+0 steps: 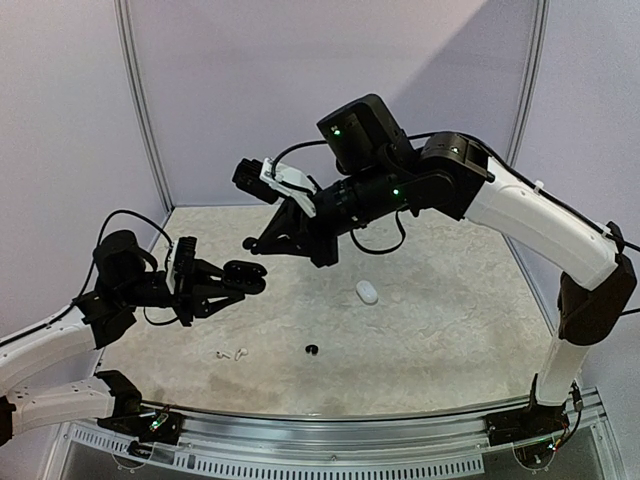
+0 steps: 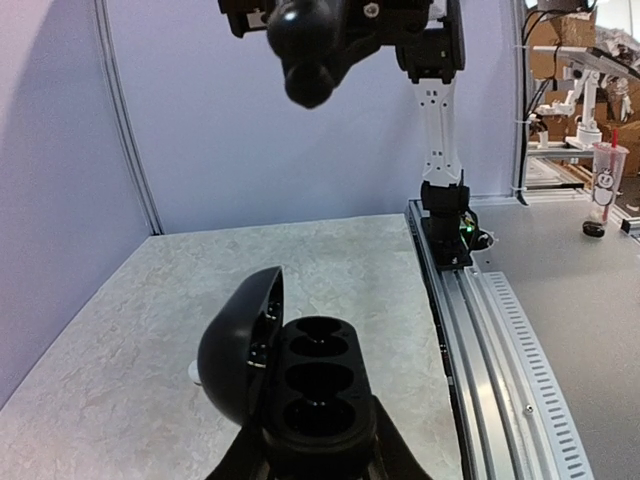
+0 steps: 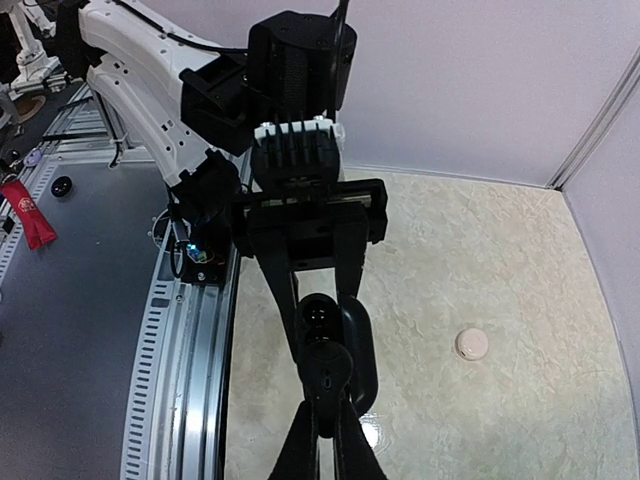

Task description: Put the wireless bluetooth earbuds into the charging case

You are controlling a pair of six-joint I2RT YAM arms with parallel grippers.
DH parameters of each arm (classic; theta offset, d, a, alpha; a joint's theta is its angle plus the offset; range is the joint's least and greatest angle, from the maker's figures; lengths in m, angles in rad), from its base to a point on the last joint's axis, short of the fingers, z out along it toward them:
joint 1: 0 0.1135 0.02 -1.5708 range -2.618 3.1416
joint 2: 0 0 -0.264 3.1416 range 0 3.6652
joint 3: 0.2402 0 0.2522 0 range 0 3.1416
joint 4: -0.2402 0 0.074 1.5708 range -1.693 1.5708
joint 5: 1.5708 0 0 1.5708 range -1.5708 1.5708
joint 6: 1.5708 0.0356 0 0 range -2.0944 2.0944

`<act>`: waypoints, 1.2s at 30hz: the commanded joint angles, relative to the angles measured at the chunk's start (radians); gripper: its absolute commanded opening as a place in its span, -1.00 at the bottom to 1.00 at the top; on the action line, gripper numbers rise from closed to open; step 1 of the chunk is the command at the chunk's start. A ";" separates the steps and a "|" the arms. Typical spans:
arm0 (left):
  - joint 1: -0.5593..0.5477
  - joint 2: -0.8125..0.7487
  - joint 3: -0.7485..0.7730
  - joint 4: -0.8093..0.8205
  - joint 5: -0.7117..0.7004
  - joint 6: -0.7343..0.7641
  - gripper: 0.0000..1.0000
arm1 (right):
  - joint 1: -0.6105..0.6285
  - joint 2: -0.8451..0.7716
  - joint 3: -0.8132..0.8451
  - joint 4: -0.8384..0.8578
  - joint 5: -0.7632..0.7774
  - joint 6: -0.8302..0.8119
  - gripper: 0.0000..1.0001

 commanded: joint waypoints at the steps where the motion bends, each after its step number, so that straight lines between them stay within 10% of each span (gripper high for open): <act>1: -0.013 -0.016 0.023 -0.004 0.014 0.030 -1.00 | 0.002 -0.011 0.016 -0.015 0.024 -0.012 -1.00; 36: -0.042 -0.016 0.054 -0.106 0.026 0.233 -1.00 | 0.083 -0.009 -0.044 0.028 0.081 -0.145 -1.00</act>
